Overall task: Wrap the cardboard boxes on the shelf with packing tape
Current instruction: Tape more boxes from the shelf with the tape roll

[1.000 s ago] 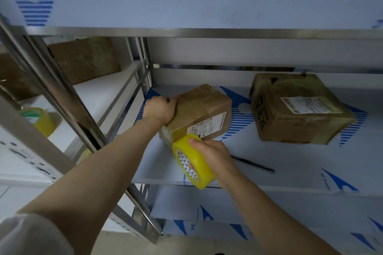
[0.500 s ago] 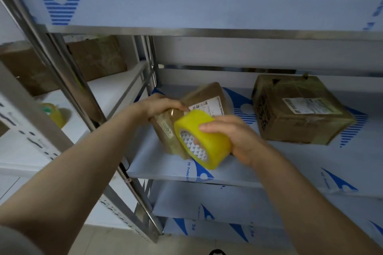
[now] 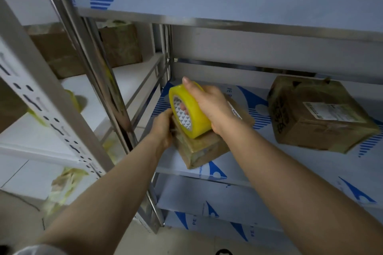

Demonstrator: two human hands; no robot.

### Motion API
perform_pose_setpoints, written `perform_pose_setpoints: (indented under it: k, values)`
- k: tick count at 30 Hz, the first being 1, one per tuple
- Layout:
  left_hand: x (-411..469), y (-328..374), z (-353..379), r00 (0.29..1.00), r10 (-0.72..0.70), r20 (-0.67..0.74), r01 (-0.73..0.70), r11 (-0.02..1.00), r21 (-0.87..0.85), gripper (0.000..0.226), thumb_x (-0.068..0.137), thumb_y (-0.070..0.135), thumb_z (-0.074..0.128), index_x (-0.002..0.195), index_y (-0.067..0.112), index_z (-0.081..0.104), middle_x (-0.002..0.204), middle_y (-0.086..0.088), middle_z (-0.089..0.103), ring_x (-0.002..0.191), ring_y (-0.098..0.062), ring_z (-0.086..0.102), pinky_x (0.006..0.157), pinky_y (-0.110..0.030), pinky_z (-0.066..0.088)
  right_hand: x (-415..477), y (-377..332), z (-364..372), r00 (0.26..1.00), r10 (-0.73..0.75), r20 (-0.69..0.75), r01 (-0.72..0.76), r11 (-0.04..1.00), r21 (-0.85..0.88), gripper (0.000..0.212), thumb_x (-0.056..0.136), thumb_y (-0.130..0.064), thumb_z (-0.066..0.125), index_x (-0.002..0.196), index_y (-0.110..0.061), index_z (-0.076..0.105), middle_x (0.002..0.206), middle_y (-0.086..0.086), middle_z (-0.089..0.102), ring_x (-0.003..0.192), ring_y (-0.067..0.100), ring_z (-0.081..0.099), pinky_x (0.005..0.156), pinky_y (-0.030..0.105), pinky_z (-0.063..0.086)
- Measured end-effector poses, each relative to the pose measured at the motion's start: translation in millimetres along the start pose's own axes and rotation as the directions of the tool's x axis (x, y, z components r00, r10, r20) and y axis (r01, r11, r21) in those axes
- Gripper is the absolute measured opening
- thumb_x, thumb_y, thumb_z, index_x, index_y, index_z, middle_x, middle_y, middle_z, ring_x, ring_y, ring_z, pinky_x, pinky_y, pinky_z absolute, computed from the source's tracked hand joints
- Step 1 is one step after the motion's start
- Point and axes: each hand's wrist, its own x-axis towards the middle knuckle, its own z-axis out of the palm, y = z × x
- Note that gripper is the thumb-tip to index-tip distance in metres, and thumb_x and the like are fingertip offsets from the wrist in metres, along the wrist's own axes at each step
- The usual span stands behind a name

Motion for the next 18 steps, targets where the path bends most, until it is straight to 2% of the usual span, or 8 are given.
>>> perform_pose_setpoints:
  k: [3,4,6,8,10,14,16,18]
  values:
    - [5,-7,2,0.996,0.062,-0.061,-0.059,0.997,0.046,0.03,0.095,0.024,0.048,0.068,0.016,0.059,0.054,0.002,0.064,0.054,-0.013,0.058,0.045,-0.017,0.045,-4,14,-3,0.994,0.109,-0.004,-0.109,0.994,0.006,0.038,0.085,-0.057,0.057,0.101,-0.022,0.057,0.099,0.008,0.067,0.086,0.021,0.066,0.079,0.036,0.055]
    - [4,-8,2,0.993,0.089,-0.072,-0.083,0.993,0.087,0.031,0.095,0.024,0.048,0.066,0.016,0.058,0.054,0.003,0.063,0.054,-0.012,0.056,0.047,-0.018,0.045,-6,18,-5,0.99,0.142,0.007,-0.142,0.99,0.026,0.036,0.086,-0.053,0.056,0.104,-0.021,0.059,0.102,0.01,0.066,0.092,0.025,0.064,0.087,0.043,0.053]
    - [3,-11,1,0.987,0.141,-0.077,-0.128,0.98,0.153,0.032,0.096,0.027,0.048,0.068,0.016,0.057,0.059,0.001,0.062,0.056,-0.01,0.055,0.05,-0.019,0.045,-11,21,-8,0.986,0.168,0.021,-0.169,0.985,0.046,0.034,0.085,-0.048,0.058,0.101,-0.019,0.064,0.1,0.012,0.068,0.094,0.03,0.065,0.093,0.049,0.051]
    - [3,-12,-1,0.982,0.175,-0.066,-0.158,0.965,0.209,0.03,0.096,0.026,0.05,0.071,0.014,0.059,0.066,-0.001,0.062,0.06,-0.01,0.056,0.053,-0.019,0.046,-14,20,-10,0.987,0.154,0.048,-0.157,0.985,0.066,0.034,0.086,-0.049,0.06,0.094,-0.016,0.067,0.09,0.011,0.072,0.086,0.028,0.068,0.09,0.046,0.053]
    - [8,-12,-4,0.967,0.243,-0.077,-0.211,0.931,0.297,0.033,0.096,0.019,0.05,0.064,0.013,0.052,0.063,-0.005,0.057,0.059,-0.014,0.05,0.059,-0.022,0.042,-16,19,-9,0.991,0.123,0.045,-0.127,0.988,0.089,0.033,0.086,-0.05,0.061,0.081,-0.017,0.067,0.079,0.007,0.072,0.08,0.026,0.07,0.086,0.043,0.056]
    - [14,-5,-8,0.934,0.349,-0.078,-0.258,0.808,0.53,0.038,0.093,0.014,0.049,0.056,0.012,0.042,0.057,-0.007,0.047,0.061,-0.016,0.041,0.064,-0.031,0.033,-26,11,-7,0.995,0.095,-0.022,-0.093,0.992,0.082,0.031,0.086,-0.051,0.061,0.074,-0.023,0.059,0.075,0.002,0.065,0.072,0.018,0.065,0.08,0.039,0.055]
    - [14,-3,-8,0.929,0.363,-0.074,-0.251,0.764,0.594,0.042,0.094,0.013,0.048,0.053,0.014,0.039,0.054,-0.005,0.044,0.062,-0.019,0.042,0.064,-0.031,0.033,-37,7,-9,0.996,0.088,-0.02,-0.086,0.992,0.092,0.031,0.087,-0.05,0.06,0.074,-0.022,0.059,0.061,-0.002,0.065,0.057,0.011,0.064,0.064,0.027,0.057]
    - [14,0,-7,0.923,0.377,-0.077,-0.24,0.719,0.652,0.042,0.095,0.014,0.047,0.054,0.013,0.041,0.057,-0.006,0.046,0.067,-0.021,0.045,0.065,-0.031,0.034,-51,7,-15,0.997,0.075,0.017,-0.076,0.995,0.069,0.029,0.087,-0.043,0.063,0.069,-0.021,0.058,0.044,-0.008,0.061,0.04,0.002,0.059,0.045,0.017,0.051]
